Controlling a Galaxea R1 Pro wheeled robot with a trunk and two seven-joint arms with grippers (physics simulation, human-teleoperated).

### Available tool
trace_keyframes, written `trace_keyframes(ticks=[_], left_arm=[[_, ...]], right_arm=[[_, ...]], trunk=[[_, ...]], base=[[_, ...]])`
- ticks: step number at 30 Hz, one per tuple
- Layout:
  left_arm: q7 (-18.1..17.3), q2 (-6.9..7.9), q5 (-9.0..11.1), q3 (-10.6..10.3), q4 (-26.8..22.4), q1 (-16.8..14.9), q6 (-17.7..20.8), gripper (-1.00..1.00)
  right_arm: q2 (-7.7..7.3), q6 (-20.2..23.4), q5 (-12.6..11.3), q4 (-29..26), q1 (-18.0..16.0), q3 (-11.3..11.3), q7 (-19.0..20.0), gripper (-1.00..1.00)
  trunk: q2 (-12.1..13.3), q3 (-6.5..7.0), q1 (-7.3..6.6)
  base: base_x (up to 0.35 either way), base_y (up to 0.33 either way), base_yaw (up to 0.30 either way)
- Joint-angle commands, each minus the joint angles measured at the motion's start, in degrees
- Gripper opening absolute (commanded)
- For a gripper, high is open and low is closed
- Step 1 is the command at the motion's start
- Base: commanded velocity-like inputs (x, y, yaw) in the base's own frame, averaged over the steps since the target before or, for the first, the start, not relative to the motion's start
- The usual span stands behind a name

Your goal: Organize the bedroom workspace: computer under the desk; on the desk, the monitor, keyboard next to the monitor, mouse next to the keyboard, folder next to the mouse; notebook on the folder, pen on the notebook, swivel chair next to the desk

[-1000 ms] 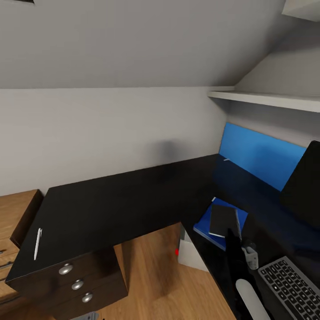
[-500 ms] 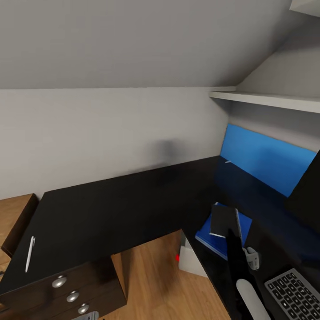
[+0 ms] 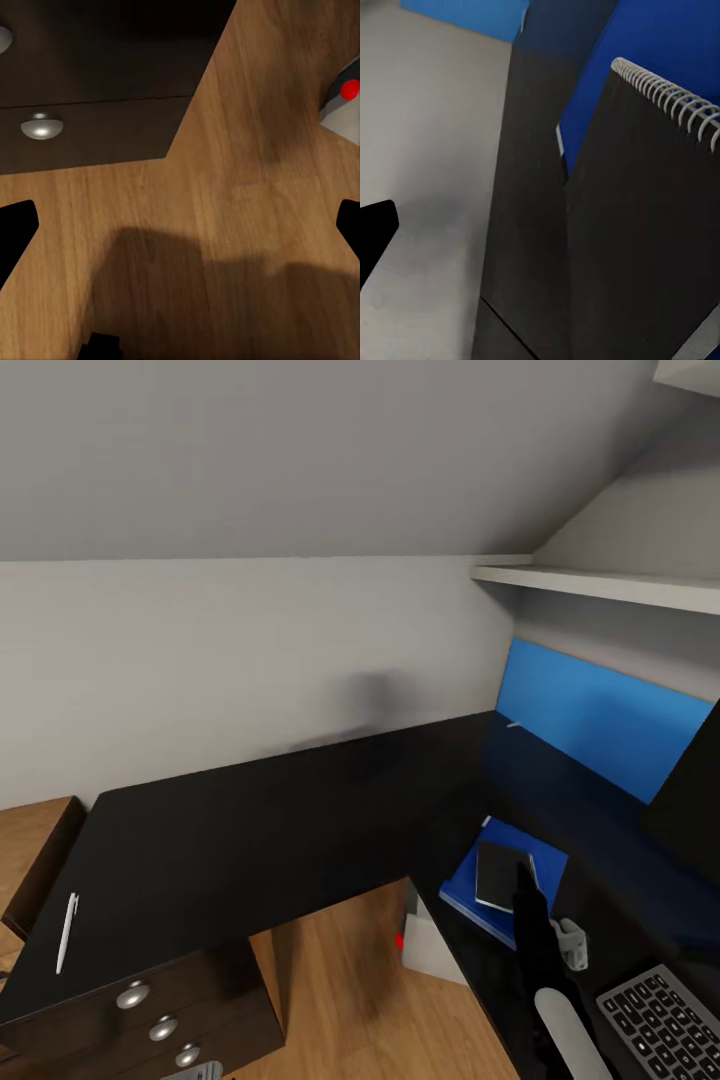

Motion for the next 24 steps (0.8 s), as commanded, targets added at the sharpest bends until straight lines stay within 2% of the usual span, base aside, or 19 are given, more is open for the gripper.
trace_keyframes(ticks=[1,10,24], left_arm=[[-0.22,-0.05,0.53,0.17,-0.12,0.01,0.41,1.0],[-0.2,-0.07,0.48,0.16,0.84,0.0,0.33,1.0],[-0.03,0.02,0.53,0.26,2.94,0.01,0.41,1.0]], right_arm=[[-0.03,-0.34,-0.24,-0.05,-0.04,0.13,-0.22,1.0],[-0.03,-0.36,-0.2,-0.05,-0.04,0.13,-0.22,1.0],[-0.03,-1.4,-0.02,-0.41,-0.04,-0.04,-0.14,1.0]], trunk=[[-0.03,-0.05,0.0],[-0.03,-0.05,0.0],[-0.03,-0.05,0.0]], base=[[0.0,0.0,0.0],[-0.156,-0.094,0.0],[-0.01,-0.007,0.0]])
